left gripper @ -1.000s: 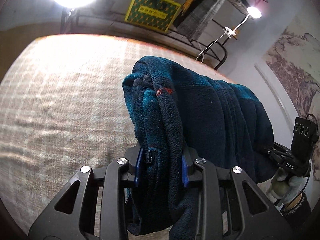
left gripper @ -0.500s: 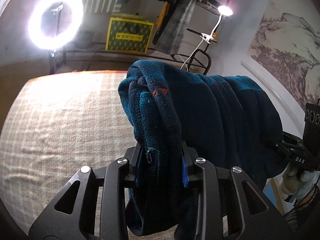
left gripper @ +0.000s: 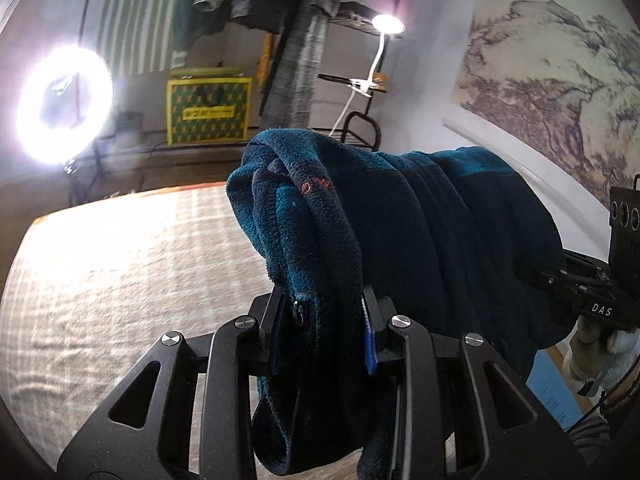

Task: Fold large clothes
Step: 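Grasp the folded jacket with both tools and lift it off the bed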

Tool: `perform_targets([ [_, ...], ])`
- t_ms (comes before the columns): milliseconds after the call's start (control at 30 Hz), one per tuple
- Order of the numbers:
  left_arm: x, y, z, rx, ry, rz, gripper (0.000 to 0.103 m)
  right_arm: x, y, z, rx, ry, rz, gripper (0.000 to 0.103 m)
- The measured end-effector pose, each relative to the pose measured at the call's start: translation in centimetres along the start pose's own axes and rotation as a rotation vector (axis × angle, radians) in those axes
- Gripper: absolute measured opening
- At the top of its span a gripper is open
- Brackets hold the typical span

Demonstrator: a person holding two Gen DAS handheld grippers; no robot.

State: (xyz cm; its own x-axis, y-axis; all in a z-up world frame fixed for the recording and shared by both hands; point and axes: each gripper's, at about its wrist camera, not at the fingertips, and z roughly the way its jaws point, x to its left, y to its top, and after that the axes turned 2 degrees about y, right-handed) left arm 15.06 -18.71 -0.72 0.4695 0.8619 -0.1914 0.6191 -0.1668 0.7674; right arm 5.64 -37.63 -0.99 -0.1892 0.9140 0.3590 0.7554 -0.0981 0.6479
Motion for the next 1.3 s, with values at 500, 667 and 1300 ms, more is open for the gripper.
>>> perform_targets([
  [500, -5.2, 1.7, 4.0, -0.01, -0.049, 0.04, 0.029, -3.6, 1.1, -1.0, -0.018, -0.079, -0.005, 0.032],
  [667, -5.2, 1.7, 4.7, 0.001, -0.048, 0.041, 0.029, -4.0, 1.1, -1.0, -0.012, -0.083, -0.011, 0.032],
  [1300, -5.0, 5.0, 13.4, 0.066, -0.074, 0.019, 0.029, -7.6, 4.1, 3.1, 0.038, -0.146, -0.03, 0.031],
])
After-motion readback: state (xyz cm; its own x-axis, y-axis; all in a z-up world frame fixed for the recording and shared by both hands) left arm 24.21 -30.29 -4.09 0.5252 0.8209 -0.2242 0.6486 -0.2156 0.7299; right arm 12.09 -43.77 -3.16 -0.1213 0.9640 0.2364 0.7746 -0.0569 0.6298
